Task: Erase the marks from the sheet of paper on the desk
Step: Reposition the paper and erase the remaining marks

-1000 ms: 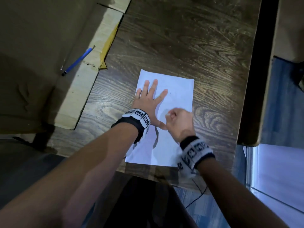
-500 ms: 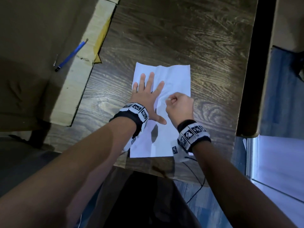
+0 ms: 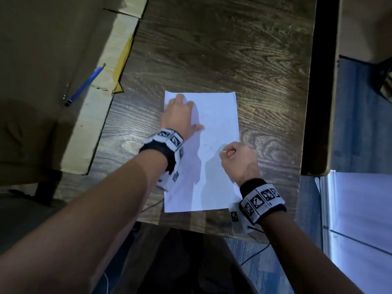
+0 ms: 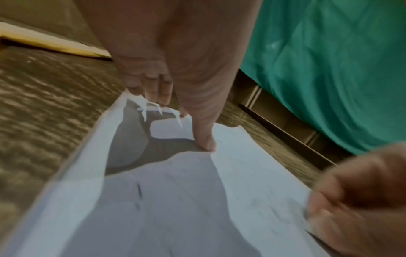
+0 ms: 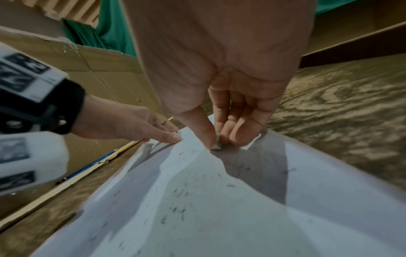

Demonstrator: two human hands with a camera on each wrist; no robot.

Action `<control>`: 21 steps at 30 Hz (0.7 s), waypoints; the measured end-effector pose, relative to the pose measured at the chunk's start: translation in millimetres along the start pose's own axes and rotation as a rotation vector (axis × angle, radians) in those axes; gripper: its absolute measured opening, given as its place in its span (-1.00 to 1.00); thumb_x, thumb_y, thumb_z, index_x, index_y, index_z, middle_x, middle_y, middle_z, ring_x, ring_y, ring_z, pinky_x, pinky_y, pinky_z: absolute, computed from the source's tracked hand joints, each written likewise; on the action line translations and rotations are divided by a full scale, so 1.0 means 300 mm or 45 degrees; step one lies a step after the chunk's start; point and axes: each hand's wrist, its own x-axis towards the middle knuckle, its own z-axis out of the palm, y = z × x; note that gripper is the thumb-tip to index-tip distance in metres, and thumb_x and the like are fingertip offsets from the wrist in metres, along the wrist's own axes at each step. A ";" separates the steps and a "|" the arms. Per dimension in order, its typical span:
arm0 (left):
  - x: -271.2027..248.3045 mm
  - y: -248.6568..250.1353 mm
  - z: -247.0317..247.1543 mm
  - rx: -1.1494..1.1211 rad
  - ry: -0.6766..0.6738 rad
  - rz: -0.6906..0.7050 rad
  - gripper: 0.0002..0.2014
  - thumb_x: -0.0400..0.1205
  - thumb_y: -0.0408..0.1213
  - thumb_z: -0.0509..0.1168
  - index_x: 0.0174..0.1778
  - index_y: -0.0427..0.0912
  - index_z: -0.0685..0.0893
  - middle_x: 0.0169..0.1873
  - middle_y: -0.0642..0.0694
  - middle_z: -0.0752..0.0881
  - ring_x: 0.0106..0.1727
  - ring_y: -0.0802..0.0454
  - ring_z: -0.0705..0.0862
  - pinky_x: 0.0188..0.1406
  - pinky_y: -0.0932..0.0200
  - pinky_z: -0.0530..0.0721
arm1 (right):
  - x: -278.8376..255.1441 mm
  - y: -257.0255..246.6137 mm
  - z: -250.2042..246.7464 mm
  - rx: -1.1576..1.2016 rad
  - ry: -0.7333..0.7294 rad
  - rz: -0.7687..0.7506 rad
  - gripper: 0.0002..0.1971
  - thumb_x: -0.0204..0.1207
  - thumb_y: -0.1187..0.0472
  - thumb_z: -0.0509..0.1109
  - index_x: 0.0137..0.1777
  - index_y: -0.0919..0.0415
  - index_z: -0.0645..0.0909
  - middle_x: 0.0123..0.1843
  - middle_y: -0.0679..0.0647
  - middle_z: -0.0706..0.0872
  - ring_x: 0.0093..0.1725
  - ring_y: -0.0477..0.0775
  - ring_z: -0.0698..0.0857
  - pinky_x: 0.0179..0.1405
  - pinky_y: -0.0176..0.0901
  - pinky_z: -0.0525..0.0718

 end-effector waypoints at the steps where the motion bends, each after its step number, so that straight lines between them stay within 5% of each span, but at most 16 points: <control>1: 0.029 -0.014 -0.012 -0.022 0.015 -0.017 -0.24 0.55 0.20 0.43 0.57 -0.14 0.43 0.56 -0.23 0.32 0.54 -0.25 0.35 0.48 -0.16 0.41 | 0.005 0.003 -0.005 -0.003 0.003 0.008 -0.92 0.55 0.24 0.42 -0.08 0.20 0.73 -0.41 -0.10 0.61 -0.26 0.03 0.68 -0.13 -0.09 0.79; 6: 0.096 -0.066 -0.050 0.004 -0.030 -0.151 -0.16 0.54 0.18 0.45 0.59 -0.26 0.33 0.52 -0.32 0.37 0.55 -0.30 0.33 0.53 -0.20 0.39 | 0.032 0.040 -0.046 0.027 0.106 0.053 -0.93 0.52 0.20 0.45 -0.07 0.15 0.75 -0.34 -0.13 0.65 -0.23 -0.01 0.68 -0.08 -0.14 0.76; 9: 0.073 -0.092 -0.045 0.152 -0.175 -0.221 -0.16 0.61 0.34 0.24 0.56 -0.31 0.41 0.52 -0.35 0.45 0.57 -0.34 0.34 0.54 -0.23 0.35 | 0.028 0.051 -0.054 0.114 0.160 0.066 -0.93 0.50 0.16 0.46 -0.08 0.11 0.74 -0.30 -0.09 0.70 -0.24 -0.02 0.70 -0.12 -0.17 0.74; 13: -0.037 -0.134 -0.018 0.063 -0.162 -0.276 -0.41 0.70 0.21 0.21 0.20 -0.34 0.65 0.17 -0.29 0.70 0.17 -0.29 0.66 0.03 -0.13 0.63 | 0.017 0.048 -0.053 0.096 0.143 0.046 -0.93 0.54 0.14 0.45 -0.05 0.08 0.73 -0.18 -0.03 0.76 -0.16 -0.07 0.71 -0.31 -0.48 0.51; 17: -0.181 -0.178 0.038 -0.026 -0.175 -0.397 -0.48 0.71 0.17 0.21 -0.28 -0.27 0.51 -0.09 -0.29 0.72 -0.19 -0.21 0.62 -0.22 -0.01 0.54 | 0.023 0.048 -0.037 0.079 0.130 -0.066 -0.93 0.58 0.13 0.44 -0.02 0.09 0.71 0.03 -0.02 0.72 -0.08 -0.18 0.62 -0.16 -0.49 0.46; 19: -0.240 -0.174 0.052 -0.050 -0.179 -0.531 -0.51 0.68 0.16 0.26 -0.13 -0.29 0.56 0.04 -0.28 0.69 -0.06 -0.22 0.65 -0.17 -0.03 0.57 | 0.025 0.045 -0.030 0.070 0.115 -0.116 -0.93 0.59 0.14 0.44 0.00 0.10 0.71 0.03 -0.04 0.69 -0.12 -0.26 0.57 -0.22 -0.64 0.39; 21: -0.282 -0.144 0.054 0.077 -0.063 -0.587 -0.39 0.62 0.14 0.36 0.28 -0.36 0.46 0.28 -0.31 0.53 0.24 -0.25 0.57 0.03 -0.05 0.60 | 0.024 0.042 -0.025 0.049 0.111 -0.162 -0.94 0.60 0.15 0.43 0.00 0.09 0.71 0.02 -0.06 0.67 -0.11 -0.25 0.56 -0.19 -0.63 0.39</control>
